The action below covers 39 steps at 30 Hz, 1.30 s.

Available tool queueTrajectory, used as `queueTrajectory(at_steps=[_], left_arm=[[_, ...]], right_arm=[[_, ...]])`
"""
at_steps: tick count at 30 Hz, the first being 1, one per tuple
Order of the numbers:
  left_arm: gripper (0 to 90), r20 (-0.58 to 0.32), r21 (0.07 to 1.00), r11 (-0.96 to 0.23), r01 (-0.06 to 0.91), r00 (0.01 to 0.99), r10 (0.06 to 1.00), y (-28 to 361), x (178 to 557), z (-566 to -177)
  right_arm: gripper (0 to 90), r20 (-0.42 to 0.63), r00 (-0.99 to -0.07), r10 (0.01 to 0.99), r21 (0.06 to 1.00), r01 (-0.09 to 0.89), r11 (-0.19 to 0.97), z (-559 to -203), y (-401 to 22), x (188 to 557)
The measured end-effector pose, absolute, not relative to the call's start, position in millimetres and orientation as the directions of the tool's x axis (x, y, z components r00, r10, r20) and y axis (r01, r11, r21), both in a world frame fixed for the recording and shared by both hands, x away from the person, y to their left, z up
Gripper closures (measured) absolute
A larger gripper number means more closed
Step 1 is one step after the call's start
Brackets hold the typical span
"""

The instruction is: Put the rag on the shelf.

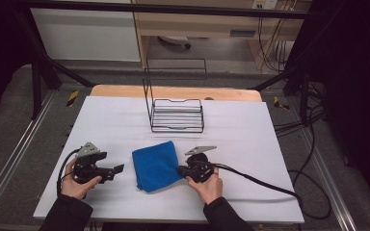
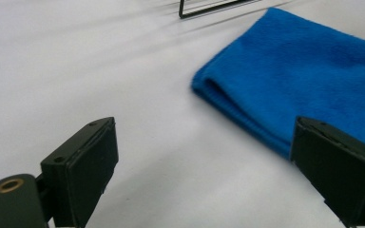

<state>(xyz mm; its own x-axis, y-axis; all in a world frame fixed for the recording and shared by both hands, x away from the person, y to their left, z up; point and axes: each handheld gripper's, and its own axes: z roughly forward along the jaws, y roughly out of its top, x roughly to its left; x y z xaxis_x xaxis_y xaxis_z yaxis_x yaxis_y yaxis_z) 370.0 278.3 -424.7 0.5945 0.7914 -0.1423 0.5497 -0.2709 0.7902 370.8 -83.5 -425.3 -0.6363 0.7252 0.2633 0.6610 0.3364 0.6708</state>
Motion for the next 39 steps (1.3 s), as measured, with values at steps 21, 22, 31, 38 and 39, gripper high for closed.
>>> queueTrajectory(at_steps=[21, 22, 31, 38, 39], left_arm=[[8.8, -0.128, 0.788, -0.294, 0.541, 0.611, 0.781, 274, 370, -427], [8.8, -0.127, 0.787, -0.296, 0.541, 0.612, 0.780, 274, 371, -427], [8.8, -0.120, 0.785, -0.303, 0.540, 0.612, 0.781, 274, 371, -428], [8.8, -0.124, 0.784, -0.305, 0.540, 0.618, 0.777, 272, 370, -428], [8.8, -0.124, 0.785, -0.304, 0.540, 0.617, 0.777, 272, 370, -428]], right_arm=[[51.7, 0.224, -0.615, 0.756, 0.742, 0.611, 0.276, -431, -118, 420], [51.7, 0.224, -0.615, 0.756, 0.742, 0.611, 0.276, -431, -118, 420], [71.8, 0.224, -0.621, 0.752, 0.694, 0.643, 0.325, -450, -96, 454], [86.6, 0.209, -0.596, 0.775, 0.700, 0.645, 0.307, -442, -100, 447], [86.7, 0.205, -0.586, 0.783, 0.705, 0.644, 0.297, -440, -102, 446]])
